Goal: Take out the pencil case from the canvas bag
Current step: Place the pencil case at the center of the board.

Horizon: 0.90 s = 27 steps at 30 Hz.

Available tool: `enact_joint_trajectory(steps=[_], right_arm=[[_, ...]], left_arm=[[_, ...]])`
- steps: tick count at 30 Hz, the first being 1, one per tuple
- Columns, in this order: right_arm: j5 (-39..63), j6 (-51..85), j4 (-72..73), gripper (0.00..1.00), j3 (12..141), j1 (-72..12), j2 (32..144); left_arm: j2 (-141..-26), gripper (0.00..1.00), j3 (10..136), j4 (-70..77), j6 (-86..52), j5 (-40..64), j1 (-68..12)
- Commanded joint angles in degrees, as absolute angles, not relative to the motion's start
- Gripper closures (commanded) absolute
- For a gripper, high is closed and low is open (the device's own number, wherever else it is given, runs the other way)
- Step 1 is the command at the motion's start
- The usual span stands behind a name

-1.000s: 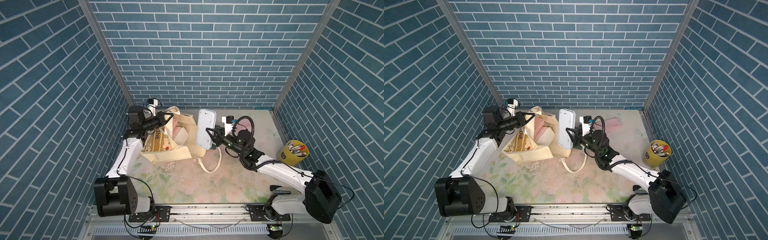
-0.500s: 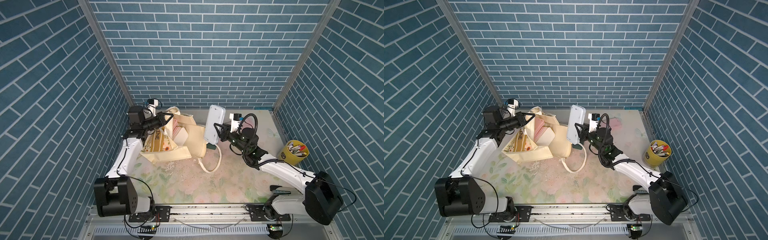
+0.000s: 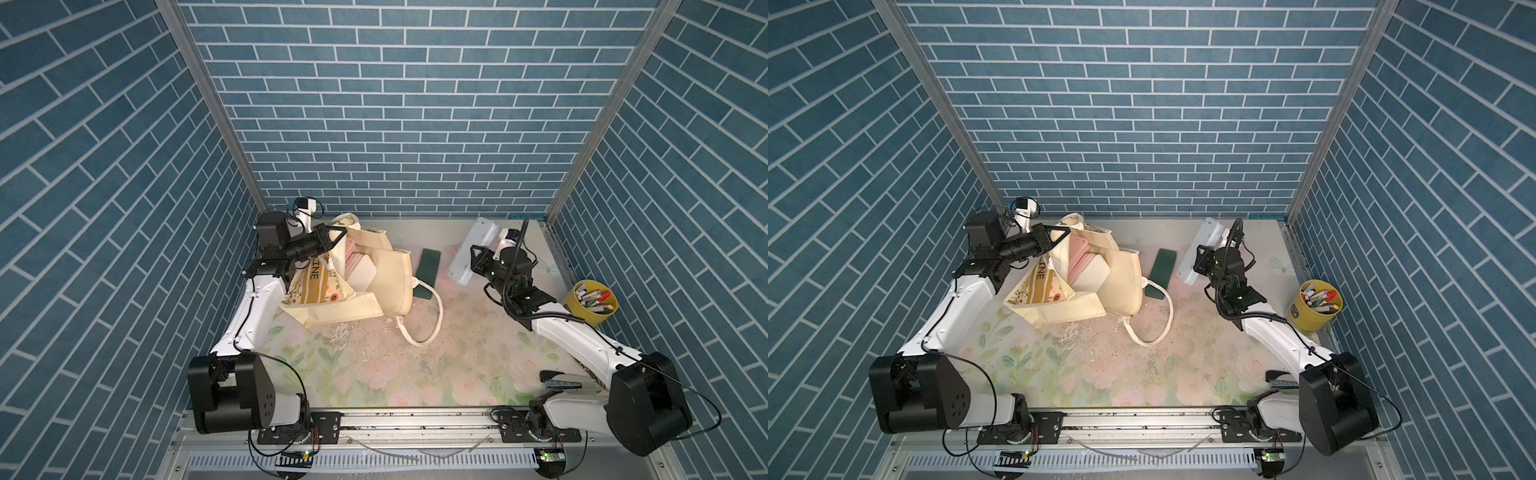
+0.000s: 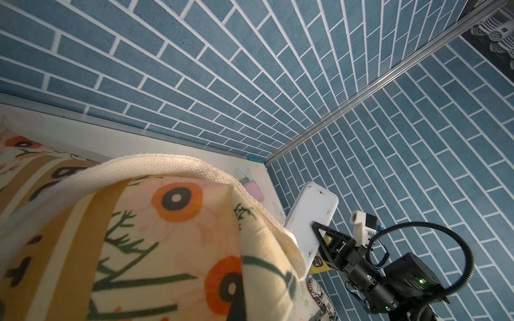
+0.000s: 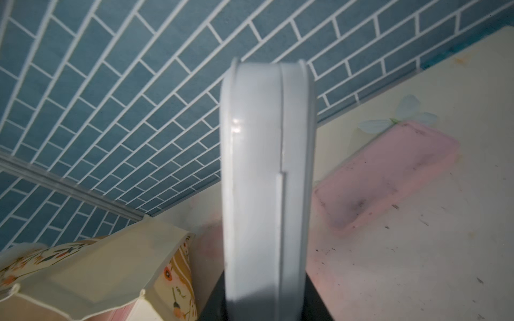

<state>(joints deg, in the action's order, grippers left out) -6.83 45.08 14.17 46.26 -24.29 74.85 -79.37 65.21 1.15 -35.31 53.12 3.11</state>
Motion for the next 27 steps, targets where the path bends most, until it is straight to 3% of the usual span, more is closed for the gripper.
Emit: enact_joint_trajectory(steps=[1,22,27], right_arm=[[-5.3,52.8,9.4,1.00,45.0,-22.0,77.3],[0.4,66.2,7.7,1.00,44.5,-16.2,88.8],[0.6,66.5,7.0,0.90,44.4,-16.1,89.1]], left_arm=[[-78.3,1.00,67.1,3.1,-34.8,53.9,3.3],[-79.1,1.00,67.1,2.7,-34.9,53.7,3.3],[-78.8,1.00,67.0,2.7,-34.8,53.7,3.3]])
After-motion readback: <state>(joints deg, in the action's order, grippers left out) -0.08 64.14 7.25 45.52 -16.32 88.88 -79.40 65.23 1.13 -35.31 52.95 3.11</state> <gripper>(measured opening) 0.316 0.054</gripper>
